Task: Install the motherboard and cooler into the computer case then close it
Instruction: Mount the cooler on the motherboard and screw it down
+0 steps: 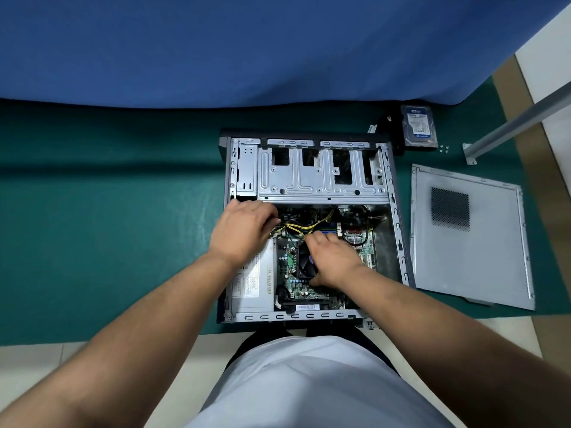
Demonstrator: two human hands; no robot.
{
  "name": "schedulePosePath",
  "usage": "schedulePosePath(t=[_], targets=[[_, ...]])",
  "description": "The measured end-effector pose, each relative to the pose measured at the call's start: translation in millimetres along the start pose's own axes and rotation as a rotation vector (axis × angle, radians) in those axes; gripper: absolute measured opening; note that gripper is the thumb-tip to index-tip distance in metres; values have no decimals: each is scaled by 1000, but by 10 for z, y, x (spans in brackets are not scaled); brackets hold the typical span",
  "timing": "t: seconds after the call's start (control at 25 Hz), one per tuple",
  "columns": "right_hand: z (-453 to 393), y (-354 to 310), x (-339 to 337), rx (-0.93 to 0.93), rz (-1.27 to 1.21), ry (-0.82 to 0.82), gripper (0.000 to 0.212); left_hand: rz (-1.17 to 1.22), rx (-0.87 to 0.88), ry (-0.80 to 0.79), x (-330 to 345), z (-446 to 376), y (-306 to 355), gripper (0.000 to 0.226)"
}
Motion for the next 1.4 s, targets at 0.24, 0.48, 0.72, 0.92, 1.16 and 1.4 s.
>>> schedulePosePath(t=[0.24, 0.48, 0.72, 0.92, 1.16, 1.4], targets=[[-138, -68, 51, 32, 17, 10, 112, -31, 15, -9, 16, -1, -13, 20], [-101, -55, 232, 4, -22, 166, 81, -14, 19, -9, 39, 8, -19, 21], [-100, -64, 212, 14, 2, 171, 77, -5, 10, -12, -6, -11, 16, 20], [-56, -90, 101, 37, -67, 72, 94, -20, 2, -42, -11, -11, 7, 23], [284, 107, -252, 138, -372, 125, 77, 28, -49, -55, -64, -21, 72, 28], [806, 1125, -867, 413, -658, 713, 9, -71, 128, -143, 45, -23, 623, 40]])
Point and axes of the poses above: each hand's wrist, its own z-axis away from the middle knuckle, its own x-axis out of the palm, y = z × x, the point moved 2 cm from there along -z, towards the middle knuckle, and after that the axes turned 13 degrees about y, right-handed, at the moved point
